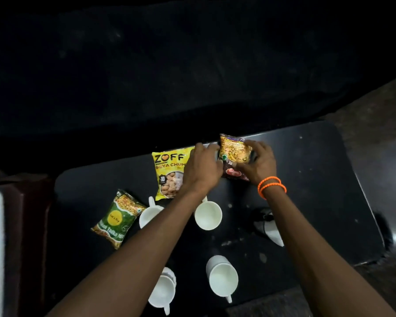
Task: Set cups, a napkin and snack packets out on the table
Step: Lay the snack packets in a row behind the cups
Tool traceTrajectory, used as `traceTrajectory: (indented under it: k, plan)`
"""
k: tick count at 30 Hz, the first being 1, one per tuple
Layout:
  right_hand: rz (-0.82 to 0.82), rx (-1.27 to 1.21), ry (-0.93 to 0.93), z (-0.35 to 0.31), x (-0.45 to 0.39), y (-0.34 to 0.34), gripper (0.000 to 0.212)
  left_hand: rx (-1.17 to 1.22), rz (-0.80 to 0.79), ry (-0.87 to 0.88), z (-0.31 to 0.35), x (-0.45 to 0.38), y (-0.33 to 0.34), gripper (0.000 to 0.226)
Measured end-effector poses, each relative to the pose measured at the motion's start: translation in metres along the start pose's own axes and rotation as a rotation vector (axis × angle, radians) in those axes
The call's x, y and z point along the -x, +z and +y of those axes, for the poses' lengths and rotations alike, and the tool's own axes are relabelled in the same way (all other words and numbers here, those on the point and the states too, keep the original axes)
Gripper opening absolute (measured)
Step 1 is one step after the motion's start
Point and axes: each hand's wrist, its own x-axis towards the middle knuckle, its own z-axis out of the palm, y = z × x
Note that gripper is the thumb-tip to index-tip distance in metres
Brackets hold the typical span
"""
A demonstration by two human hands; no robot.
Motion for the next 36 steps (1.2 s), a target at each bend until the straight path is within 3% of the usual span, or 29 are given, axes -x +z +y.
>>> traceTrajectory:
  k: [4, 8, 17, 25, 29, 32, 36]
  plan:
    - [-0.121, 0.054, -0.089, 0.000, 0.001, 0.000, 0.081, -0.110, -0.108, 0.143, 0.004, -0.022, 0.010, 0.075]
    - [-0.215, 0.098, -0.081, -0.002, -0.005, -0.009, 0.079, -0.183, -0.151, 0.167, -0.001, -0.028, 0.022, 0.078]
    - [-0.063, 0.066, -0.062, 0.005, 0.009, 0.003, 0.071, -0.209, -0.164, 0.231, -0.004, -0.027, 0.042, 0.075]
    - [-0.099, 0.070, -0.069, 0.004, 0.006, 0.000, 0.078, -0.242, -0.236, 0.215, -0.004, -0.019, 0.020, 0.075]
    - [-0.005, 0.112, -0.069, -0.010, 0.016, -0.002, 0.083, 0.066, -0.014, 0.195, -0.027, -0.007, -0.031, 0.057]
    - [0.079, -0.052, -0.152, -0.040, 0.044, 0.006, 0.073, 0.159, 0.236, 0.171, -0.069, 0.019, -0.077, 0.038]
    - [-0.005, -0.274, -0.299, -0.099, 0.106, 0.046, 0.059, 0.106, 0.259, 0.035, -0.144, 0.081, -0.119, 0.045]
